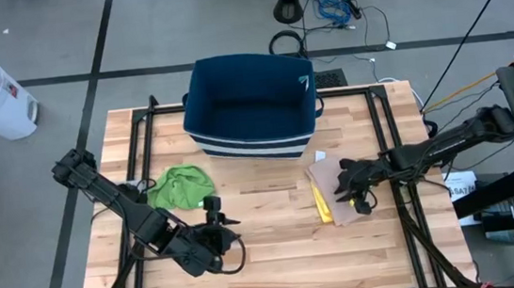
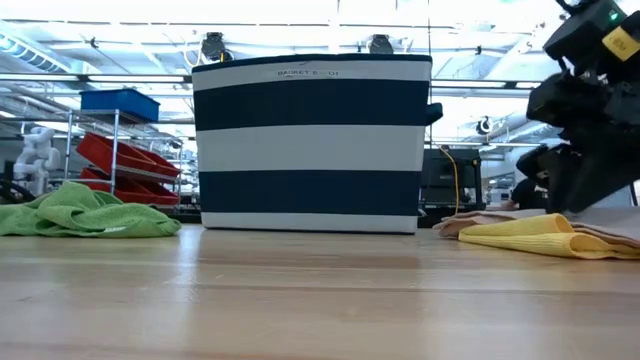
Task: Fold towel
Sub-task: Move the stacked towels to the right of the table, then fold the green towel
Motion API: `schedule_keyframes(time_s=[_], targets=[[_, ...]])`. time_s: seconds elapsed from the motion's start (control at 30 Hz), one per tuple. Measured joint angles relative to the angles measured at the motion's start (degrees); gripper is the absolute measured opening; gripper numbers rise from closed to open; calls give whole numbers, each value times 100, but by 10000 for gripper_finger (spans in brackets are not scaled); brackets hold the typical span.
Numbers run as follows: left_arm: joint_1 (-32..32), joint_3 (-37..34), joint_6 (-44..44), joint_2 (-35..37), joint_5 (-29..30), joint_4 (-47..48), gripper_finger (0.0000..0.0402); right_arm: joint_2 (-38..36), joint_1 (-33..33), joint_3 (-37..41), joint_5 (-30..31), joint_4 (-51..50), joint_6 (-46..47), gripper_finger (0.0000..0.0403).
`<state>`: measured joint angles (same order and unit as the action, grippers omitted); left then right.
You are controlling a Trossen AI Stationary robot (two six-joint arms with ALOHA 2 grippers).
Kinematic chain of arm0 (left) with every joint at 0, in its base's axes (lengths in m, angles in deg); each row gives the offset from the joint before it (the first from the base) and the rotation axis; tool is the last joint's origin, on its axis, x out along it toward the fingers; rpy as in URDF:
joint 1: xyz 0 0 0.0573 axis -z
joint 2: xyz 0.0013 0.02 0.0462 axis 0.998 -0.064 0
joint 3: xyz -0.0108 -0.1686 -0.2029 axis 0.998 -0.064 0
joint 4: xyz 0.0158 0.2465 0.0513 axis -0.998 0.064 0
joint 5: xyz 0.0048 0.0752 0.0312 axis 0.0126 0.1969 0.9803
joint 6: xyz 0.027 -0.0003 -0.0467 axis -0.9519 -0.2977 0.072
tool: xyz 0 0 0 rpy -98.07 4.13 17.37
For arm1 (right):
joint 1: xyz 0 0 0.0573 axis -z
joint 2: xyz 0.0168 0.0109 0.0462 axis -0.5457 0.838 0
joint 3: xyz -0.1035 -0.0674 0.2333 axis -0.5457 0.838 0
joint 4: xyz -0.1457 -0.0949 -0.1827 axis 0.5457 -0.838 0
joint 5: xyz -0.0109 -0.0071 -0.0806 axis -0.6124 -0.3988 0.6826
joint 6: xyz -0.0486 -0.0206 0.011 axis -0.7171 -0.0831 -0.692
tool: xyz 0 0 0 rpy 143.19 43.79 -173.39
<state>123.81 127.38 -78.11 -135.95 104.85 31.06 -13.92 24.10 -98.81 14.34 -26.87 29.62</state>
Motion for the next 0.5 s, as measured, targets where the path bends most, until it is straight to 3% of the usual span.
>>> schedule_keyframes(time_s=[0.17, 0.33, 0.5], targets=[[0, 0, 794, 0, -163, 853, 160, -594, -14, 0, -265, 223, -107, 114], [0, -34, 1484, 0, -311, 1485, 160, -1235, -13, 0, -1124, 946, -296, 114], [-20, -495, 1913, 0, -427, 1661, 160, -1587, -17, 0, -1904, 2087, -433, 114]])
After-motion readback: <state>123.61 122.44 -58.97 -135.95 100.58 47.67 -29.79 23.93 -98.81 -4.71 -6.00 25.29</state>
